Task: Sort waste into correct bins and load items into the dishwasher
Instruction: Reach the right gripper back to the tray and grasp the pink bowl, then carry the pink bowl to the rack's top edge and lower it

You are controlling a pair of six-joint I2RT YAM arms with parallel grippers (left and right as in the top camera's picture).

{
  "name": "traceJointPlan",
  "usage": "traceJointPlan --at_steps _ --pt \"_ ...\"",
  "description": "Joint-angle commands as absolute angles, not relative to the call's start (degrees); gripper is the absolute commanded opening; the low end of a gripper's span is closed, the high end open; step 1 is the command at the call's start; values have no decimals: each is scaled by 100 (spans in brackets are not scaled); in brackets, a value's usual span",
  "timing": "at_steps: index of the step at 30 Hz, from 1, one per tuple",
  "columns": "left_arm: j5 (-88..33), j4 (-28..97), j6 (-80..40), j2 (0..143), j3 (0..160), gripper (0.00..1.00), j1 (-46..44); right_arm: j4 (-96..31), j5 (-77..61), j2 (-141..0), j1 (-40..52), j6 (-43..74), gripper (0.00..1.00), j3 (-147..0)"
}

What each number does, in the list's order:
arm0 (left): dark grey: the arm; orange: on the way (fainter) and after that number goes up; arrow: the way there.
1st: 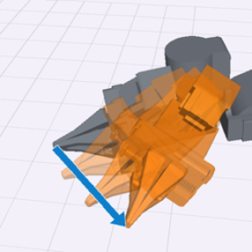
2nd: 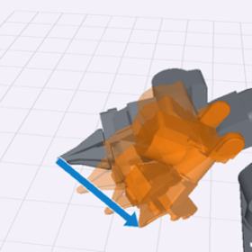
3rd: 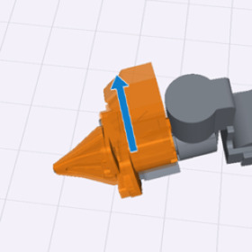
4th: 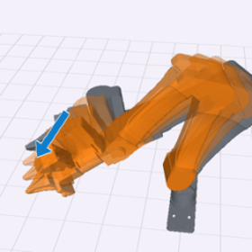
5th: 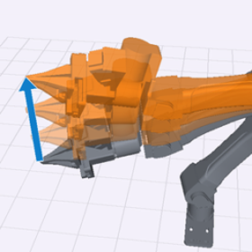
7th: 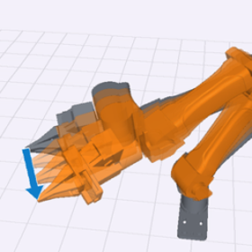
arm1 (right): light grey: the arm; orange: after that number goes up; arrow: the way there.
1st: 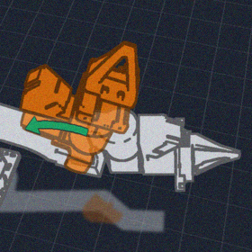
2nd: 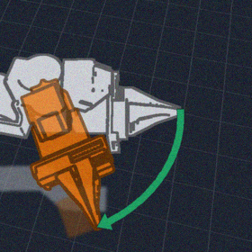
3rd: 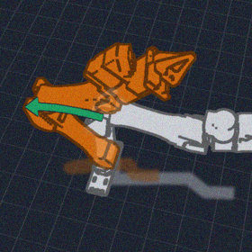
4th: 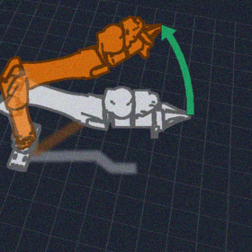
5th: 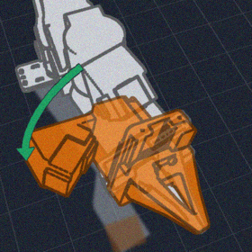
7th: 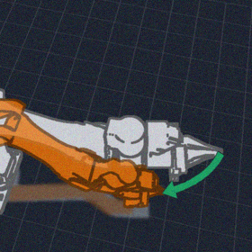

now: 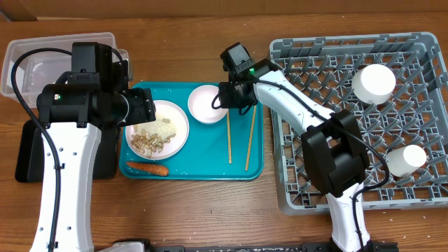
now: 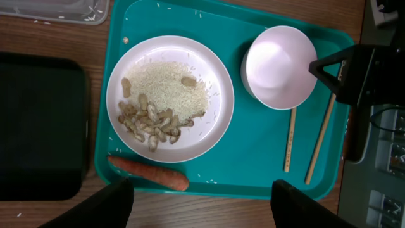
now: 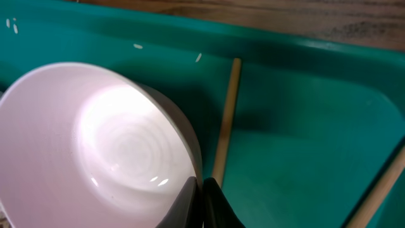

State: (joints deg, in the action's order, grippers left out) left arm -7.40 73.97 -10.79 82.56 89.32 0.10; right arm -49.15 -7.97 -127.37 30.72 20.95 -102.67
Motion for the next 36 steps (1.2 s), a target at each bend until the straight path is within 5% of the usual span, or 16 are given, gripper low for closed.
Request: traceJointPlan --at_steps 1,7,13,19,36 --pt "-705 7395 -1074 8250 9011 72 25 -5000 -692 -12466 2995 2058 4 -10696" --pt "-705 7395 -1074 8250 9011 71 25 -5986 611 -11751 2694 1892 4 -11579" --pt "-703 7389 -1074 8250 9011 71 25 -6866 3953 -10908 2340 1918 4 -11773" --pt "-705 7391 -1074 8250 9011 71 25 -8329 7802 -10895 1957 4584 4 -11574" --pt "-705 7391 -1074 8250 9011 71 25 -7109 7310 -11386 1251 4827 4 -9192"
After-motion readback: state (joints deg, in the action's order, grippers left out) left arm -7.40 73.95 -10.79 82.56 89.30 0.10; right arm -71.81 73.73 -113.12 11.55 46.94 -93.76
